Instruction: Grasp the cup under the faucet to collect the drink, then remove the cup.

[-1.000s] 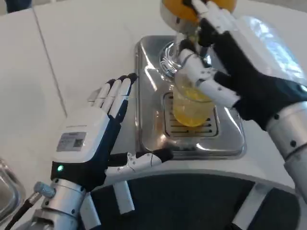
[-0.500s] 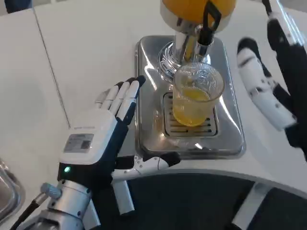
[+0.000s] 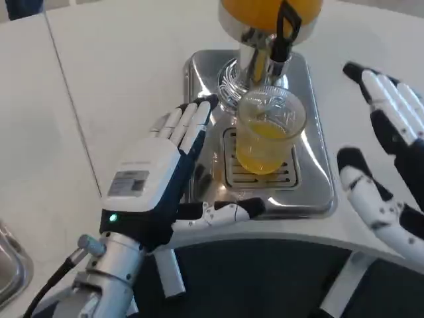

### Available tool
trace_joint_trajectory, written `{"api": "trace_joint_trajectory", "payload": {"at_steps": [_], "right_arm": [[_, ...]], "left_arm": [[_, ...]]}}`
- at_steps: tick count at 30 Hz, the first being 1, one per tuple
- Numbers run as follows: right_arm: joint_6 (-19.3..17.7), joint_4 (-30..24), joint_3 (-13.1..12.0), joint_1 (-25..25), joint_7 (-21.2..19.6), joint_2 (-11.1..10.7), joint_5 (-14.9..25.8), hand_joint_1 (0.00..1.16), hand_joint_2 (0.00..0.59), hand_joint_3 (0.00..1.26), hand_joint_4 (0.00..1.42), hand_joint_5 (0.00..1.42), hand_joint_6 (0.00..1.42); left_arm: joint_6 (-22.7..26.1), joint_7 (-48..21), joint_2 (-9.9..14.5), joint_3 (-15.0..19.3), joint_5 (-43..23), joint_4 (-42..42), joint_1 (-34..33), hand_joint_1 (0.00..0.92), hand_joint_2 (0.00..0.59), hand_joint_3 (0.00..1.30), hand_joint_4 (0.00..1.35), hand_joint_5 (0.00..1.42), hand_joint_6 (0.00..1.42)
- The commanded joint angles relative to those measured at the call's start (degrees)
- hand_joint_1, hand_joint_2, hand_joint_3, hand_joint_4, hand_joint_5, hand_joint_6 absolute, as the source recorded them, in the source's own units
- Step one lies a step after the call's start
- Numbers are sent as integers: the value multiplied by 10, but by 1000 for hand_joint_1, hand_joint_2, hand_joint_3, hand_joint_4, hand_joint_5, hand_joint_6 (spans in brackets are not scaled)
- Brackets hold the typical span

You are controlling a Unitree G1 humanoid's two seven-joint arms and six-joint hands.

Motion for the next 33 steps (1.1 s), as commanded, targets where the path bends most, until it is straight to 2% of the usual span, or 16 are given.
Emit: {"api": "trace_joint_trajectory", "payload": {"at_steps": [1, 8, 14, 22, 33], "right_arm": [[-65, 5, -44, 68, -32, -13, 33, 40, 539, 0, 0, 0, 0], [-144, 21, -97, 156, -54, -18, 71, 102, 509, 0, 0, 0, 1], [-190, 20, -110, 223, -65, -5, 66, 110, 487, 0, 0, 0, 1], [-189, 1, -106, 234, -54, 12, 56, 111, 475, 0, 0, 0, 1], [-186, 3, -100, 245, -53, 30, 46, 106, 458, 0, 0, 0, 1]], "left_arm": [[0, 8, -17, -1, -21, 33, -18, 108, 37, 0, 0, 28, 71], [-22, 26, -36, 0, -51, 90, -63, 159, 46, 0, 0, 50, 79], [-76, 38, -50, 4, -105, 148, -92, 189, 49, 0, 0, 93, 122], [-119, 45, -66, -4, -118, 184, -108, 234, 46, 0, 0, 121, 142], [-126, 66, -99, -21, -111, 254, -155, 353, 51, 0, 0, 169, 193]]}}
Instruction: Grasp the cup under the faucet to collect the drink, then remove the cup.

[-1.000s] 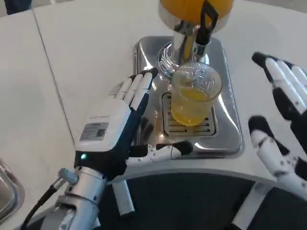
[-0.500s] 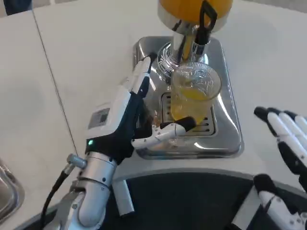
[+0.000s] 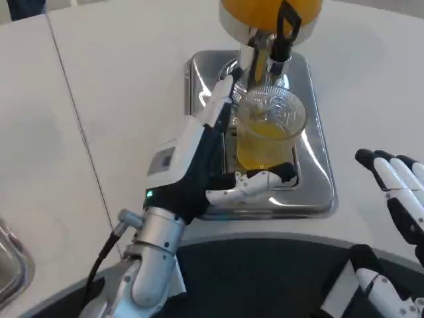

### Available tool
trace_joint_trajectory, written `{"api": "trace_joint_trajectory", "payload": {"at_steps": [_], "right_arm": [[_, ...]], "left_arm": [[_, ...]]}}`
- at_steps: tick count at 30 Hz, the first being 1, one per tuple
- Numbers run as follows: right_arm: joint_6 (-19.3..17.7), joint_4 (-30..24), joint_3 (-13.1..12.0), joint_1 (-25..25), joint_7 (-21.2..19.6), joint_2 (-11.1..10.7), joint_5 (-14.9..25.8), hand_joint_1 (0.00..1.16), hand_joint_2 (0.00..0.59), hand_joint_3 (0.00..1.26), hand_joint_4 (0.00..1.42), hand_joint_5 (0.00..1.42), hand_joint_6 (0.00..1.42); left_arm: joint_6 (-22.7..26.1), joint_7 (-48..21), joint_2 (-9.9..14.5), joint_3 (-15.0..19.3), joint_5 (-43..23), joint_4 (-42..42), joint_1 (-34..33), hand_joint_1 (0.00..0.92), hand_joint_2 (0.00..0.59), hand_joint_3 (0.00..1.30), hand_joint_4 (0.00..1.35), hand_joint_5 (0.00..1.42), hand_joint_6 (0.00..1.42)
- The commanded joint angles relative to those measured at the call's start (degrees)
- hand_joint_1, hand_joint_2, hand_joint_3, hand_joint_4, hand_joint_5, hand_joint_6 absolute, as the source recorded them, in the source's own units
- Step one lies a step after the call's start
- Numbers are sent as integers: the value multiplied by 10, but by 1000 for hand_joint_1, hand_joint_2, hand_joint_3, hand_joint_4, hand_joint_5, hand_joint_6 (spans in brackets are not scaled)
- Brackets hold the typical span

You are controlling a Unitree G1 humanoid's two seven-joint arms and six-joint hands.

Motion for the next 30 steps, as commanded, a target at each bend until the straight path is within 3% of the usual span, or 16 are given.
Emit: {"api": "trace_joint_trajectory", "payload": {"at_steps": [1, 23, 30], "right_arm": [[1, -3, -4, 13, 0, 6, -1, 105, 458, 0, 0, 0, 1], [33, -18, -11, -10, 22, 8, 5, 120, 452, 0, 0, 0, 1], [39, -18, -14, -15, 31, 9, 9, 124, 452, 0, 0, 0, 10]], "left_arm": [[-12, 14, -10, -8, -1, 39, -24, 366, 49, 0, 0, 172, 196], [-16, 37, -68, -1, -45, 125, -65, 440, 44, 0, 0, 264, 294], [-1, 62, -74, -6, -34, 144, -79, 503, 53, 0, 9, 353, 455]]}}
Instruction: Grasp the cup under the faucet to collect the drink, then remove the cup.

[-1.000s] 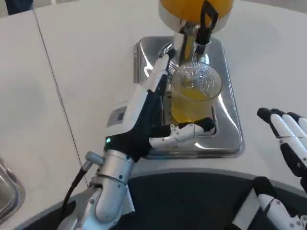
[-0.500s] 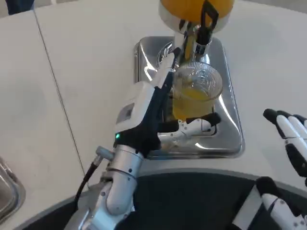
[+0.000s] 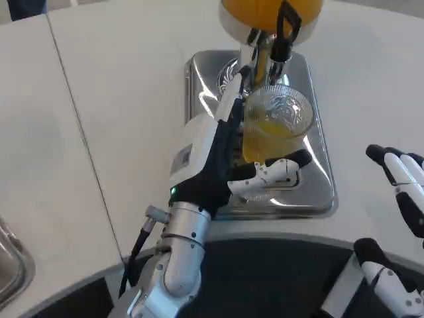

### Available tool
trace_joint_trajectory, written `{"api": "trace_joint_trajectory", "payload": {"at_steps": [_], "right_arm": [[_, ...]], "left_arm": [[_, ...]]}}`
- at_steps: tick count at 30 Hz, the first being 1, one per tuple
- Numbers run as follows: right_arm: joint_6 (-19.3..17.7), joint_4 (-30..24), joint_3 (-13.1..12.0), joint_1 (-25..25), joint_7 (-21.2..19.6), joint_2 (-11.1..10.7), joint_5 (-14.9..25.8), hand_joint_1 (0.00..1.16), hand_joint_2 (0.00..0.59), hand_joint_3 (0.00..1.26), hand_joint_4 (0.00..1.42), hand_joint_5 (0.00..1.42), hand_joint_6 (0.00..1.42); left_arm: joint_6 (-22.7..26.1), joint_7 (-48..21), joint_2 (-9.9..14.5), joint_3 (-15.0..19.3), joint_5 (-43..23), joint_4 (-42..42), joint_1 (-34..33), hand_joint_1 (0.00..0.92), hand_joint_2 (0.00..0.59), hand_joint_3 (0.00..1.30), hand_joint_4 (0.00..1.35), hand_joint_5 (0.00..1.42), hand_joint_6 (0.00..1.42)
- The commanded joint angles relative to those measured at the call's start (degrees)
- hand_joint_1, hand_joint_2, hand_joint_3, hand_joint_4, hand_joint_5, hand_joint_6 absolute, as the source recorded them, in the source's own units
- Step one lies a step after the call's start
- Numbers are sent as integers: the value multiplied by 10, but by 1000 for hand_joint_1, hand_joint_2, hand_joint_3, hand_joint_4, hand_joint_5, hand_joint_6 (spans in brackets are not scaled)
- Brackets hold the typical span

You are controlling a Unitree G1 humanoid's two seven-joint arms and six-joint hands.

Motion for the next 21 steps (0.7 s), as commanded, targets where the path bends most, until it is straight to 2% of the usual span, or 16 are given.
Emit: {"api": "trace_joint_trajectory", "payload": {"at_steps": [1, 11, 21], "right_arm": [[10, -9, -9, -2, 12, 0, 10, 123, 452, 0, 0, 0, 11], [34, -9, -26, -18, 31, -2, 27, 110, 457, 0, 0, 0, 29], [60, -9, -47, -36, 46, -4, 38, 106, 457, 0, 0, 0, 34]], "left_arm": [[14, 17, -7, -6, 10, 13, -14, 511, 53, 0, 20, 365, 470], [40, 47, -14, -33, 38, 25, -30, 586, 57, 63, 132, 552, 799], [61, 78, -34, -54, 52, 52, -47, 588, 58, 143, 223, 680, 987]]}}
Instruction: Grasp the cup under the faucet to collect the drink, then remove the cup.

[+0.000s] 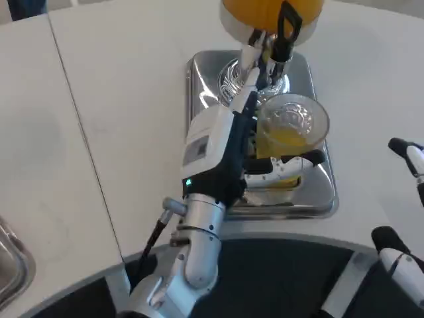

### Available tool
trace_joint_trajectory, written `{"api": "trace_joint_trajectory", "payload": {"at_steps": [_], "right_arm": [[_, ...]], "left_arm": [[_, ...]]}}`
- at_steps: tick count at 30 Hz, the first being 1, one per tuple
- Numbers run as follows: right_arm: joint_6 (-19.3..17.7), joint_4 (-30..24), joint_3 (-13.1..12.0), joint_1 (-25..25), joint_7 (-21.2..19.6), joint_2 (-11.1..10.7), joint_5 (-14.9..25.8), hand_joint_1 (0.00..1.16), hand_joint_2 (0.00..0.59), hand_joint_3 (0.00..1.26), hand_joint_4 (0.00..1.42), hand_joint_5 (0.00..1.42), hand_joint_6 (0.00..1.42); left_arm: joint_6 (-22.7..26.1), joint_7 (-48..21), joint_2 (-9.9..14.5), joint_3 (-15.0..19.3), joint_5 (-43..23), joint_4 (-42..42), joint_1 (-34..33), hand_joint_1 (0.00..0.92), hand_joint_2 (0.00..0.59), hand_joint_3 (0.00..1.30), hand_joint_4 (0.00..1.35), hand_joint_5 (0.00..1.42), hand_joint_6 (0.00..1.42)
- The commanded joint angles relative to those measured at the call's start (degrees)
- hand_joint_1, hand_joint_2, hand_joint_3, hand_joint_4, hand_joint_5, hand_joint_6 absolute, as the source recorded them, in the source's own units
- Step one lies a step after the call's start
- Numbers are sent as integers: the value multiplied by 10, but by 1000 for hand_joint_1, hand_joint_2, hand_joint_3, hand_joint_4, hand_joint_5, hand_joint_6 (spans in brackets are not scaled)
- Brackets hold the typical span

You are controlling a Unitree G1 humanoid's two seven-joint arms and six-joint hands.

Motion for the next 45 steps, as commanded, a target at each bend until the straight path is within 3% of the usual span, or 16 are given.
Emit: {"api": "trace_joint_trajectory", "payload": {"at_steps": [1, 4, 6, 8, 11, 18, 25, 45], "right_arm": [[12, -9, -14, -6, 11, -2, 11, 106, 457, 0, 0, 1, 36], [21, -9, -22, -12, 15, -2, 15, 105, 457, 0, 0, 2, 40], [25, -9, -25, -15, 19, -2, 16, 105, 457, 0, 0, 2, 42], [29, -9, -28, -17, 23, -2, 17, 104, 457, 0, 0, 2, 44], [36, -9, -30, -19, 27, -2, 16, 104, 457, 0, 0, 2, 45], [55, -9, -27, -35, 37, -7, 13, 110, 454, 0, 0, 6, 47], [67, -9, -9, -44, 42, -9, 3, 117, 452, 0, 0, 12, 47], [70, -3, 60, -52, 30, -8, -20, 126, 452, 0, 0, 24, 64]], "left_arm": [[17, 21, -17, -12, 12, 22, -7, 591, 56, 181, 280, 723, 1055], [25, 57, -29, -14, 20, 26, -7, 614, 37, 418, 518, 926, 1262], [28, 82, -36, -13, 21, 27, -6, 624, 14, 649, 770, 1093, 1407], [28, 103, -47, -5, 14, 27, -4, 618, 1, 871, 1025, 1267, 1424], [26, 108, -54, 4, 2, 29, -4, 632, 9, 1013, 1169, 1368, 1424], [29, 105, -61, 16, -17, 25, -6, 731, 0, 1125, 1234, 1351, 1424], [27, 96, -51, 25, -25, 4, -7, 786, 0, 1140, 1208, 1280, 1424], [53, 73, 56, 40, 14, -132, 70, 857, 0, 1143, 1180, 1192, 1424]]}}
